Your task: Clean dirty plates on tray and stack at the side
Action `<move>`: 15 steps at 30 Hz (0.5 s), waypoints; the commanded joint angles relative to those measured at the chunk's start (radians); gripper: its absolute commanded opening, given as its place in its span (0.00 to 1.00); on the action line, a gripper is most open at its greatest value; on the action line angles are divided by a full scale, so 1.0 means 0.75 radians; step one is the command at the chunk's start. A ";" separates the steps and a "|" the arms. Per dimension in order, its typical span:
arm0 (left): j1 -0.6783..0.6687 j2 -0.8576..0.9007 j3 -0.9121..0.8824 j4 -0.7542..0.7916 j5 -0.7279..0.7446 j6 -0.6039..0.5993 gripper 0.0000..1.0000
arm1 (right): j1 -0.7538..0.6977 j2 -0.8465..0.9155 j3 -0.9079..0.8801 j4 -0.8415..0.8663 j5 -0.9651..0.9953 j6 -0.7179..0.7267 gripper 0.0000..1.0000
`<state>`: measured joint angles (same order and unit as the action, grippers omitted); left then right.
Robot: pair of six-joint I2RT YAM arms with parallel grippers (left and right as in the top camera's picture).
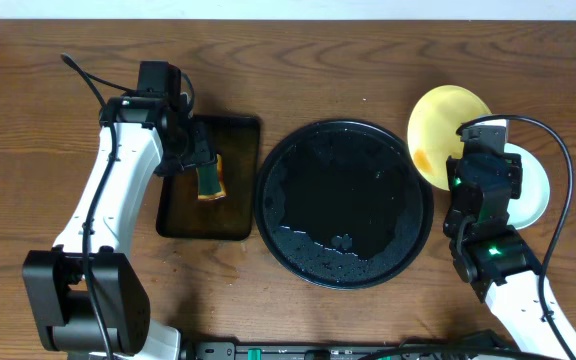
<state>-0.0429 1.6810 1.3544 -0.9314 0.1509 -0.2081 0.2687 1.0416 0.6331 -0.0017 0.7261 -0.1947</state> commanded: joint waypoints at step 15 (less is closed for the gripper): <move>-0.003 -0.017 0.023 0.007 -0.002 0.017 0.62 | 0.136 -0.012 0.014 0.013 0.127 -0.119 0.01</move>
<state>-0.0429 1.6810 1.3544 -0.9241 0.1509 -0.2081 0.3996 1.0416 0.6331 -0.0006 0.7345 -0.3187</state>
